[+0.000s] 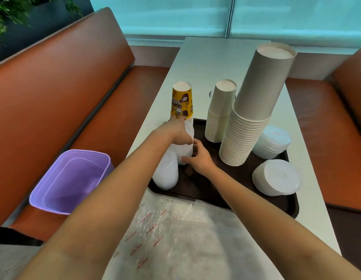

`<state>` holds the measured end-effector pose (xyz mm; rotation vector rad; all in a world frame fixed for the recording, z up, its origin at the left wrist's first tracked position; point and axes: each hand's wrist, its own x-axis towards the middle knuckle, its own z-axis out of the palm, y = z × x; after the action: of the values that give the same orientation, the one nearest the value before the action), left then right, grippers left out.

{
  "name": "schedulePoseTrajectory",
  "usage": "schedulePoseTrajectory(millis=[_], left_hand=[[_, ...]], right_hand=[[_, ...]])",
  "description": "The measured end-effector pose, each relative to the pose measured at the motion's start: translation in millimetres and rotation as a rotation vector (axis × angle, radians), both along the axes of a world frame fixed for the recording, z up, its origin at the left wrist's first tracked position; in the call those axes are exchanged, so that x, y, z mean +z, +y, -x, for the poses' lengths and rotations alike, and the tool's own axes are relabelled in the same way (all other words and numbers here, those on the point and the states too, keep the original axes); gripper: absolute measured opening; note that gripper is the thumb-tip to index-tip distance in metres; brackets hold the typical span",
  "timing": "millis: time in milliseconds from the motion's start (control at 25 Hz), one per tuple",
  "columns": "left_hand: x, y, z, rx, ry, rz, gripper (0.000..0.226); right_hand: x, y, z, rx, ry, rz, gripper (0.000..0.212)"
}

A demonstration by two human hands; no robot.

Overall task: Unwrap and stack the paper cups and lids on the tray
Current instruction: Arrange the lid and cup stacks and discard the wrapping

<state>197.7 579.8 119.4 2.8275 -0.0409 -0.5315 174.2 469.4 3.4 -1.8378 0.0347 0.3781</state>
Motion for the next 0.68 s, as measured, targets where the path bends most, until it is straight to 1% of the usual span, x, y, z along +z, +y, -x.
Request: schedulePoseTrajectory(millis=[240, 400, 560, 680], left_hand=[[-3, 29, -3, 0.091, 0.014, 0.048, 0.084], [-2, 33, 0, 0.104, 0.011, 0.073, 0.084], [-3, 32, -1, 0.100, 0.038, 0.041, 0.086], [-4, 32, -1, 0.113, 0.055, 0.043, 0.087]], right_hand=[[-1, 22, -5, 0.071, 0.006, -0.045, 0.066], [-1, 20, -9, 0.100, 0.008, -0.043, 0.067], [0, 18, -10, 0.152, 0.021, -0.008, 0.067], [-3, 16, -8, 0.148, -0.011, 0.008, 0.065]])
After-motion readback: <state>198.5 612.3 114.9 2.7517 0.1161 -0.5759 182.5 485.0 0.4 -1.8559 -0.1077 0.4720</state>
